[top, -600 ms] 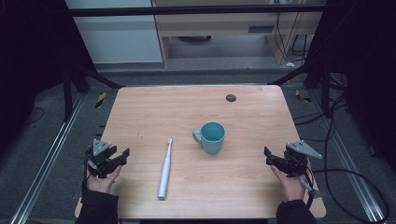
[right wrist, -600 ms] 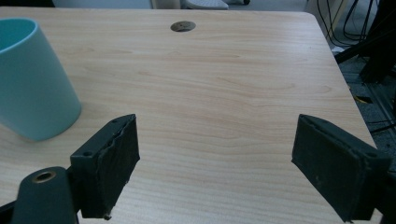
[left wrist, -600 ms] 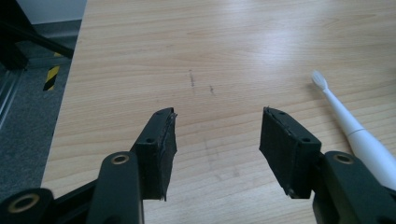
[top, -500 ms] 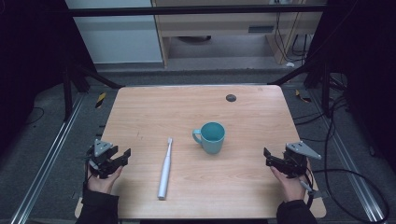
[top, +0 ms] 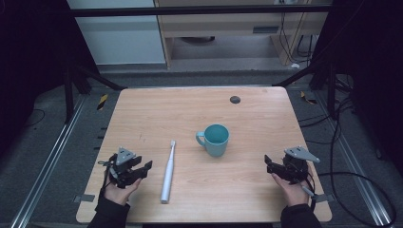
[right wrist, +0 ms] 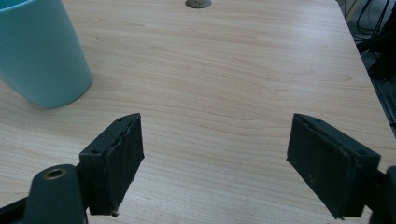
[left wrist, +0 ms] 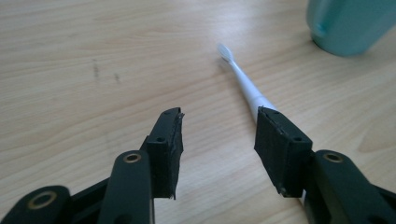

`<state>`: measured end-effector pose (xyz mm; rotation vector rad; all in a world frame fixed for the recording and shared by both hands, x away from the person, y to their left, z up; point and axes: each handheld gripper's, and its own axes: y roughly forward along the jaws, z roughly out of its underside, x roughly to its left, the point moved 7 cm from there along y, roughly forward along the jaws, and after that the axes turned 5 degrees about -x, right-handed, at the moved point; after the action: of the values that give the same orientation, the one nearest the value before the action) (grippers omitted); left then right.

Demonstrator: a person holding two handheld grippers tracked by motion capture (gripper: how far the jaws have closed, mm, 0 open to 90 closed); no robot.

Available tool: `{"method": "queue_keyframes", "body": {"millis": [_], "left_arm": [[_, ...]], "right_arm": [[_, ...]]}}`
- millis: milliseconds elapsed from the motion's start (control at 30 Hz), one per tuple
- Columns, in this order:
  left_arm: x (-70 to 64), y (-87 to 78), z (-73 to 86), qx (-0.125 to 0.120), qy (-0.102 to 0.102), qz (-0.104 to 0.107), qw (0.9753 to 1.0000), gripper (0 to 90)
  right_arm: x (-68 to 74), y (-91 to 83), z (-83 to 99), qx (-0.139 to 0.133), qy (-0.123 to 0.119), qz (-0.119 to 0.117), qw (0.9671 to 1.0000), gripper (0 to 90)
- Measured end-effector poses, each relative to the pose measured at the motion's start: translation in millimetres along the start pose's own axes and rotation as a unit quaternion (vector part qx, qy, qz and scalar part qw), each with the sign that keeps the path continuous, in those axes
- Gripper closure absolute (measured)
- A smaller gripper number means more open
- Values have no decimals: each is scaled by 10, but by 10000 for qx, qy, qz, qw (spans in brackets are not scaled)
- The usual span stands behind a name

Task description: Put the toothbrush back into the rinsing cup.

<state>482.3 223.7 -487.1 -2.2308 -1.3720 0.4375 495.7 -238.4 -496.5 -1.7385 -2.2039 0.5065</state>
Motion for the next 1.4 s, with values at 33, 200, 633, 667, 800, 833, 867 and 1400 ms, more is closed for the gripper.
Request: {"method": "queue_keyframes", "body": {"millis": [33, 200, 633, 667, 800, 833, 867, 1400], "left_arm": [[-80, 25, 10, 79, 55, 84, 9999, 533], [-242, 73, 50, 253, 138, 295, 9991, 582], [-458, 131, 128, 597, 42, 699, 9958, 748], [-469, 133, 132, 616, 57, 704, 9956, 766], [-542, 135, 153, 705, 131, 801, 9942, 820], [-542, 135, 153, 705, 131, 801, 9942, 833], [-565, 134, 158, 729, 160, 833, 9937, 833], [-751, 225, 288, 1135, 423, 1127, 9862, 885]], "right_arm": [[1, 2, 1, 3, 5, -8, 10000, 191], [19, 5, 14, 44, 19, -58, 10000, 202], [49, 30, 44, 170, -79, -71, 9998, 216], [51, 31, 45, 170, -73, -71, 9998, 217], [55, 37, 53, 211, -72, -82, 9997, 218], [55, 37, 53, 211, -72, -82, 9997, 218], [57, 37, 54, 221, -64, -87, 9997, 219], [61, 52, 70, 285, -130, -60, 9995, 221]]}}
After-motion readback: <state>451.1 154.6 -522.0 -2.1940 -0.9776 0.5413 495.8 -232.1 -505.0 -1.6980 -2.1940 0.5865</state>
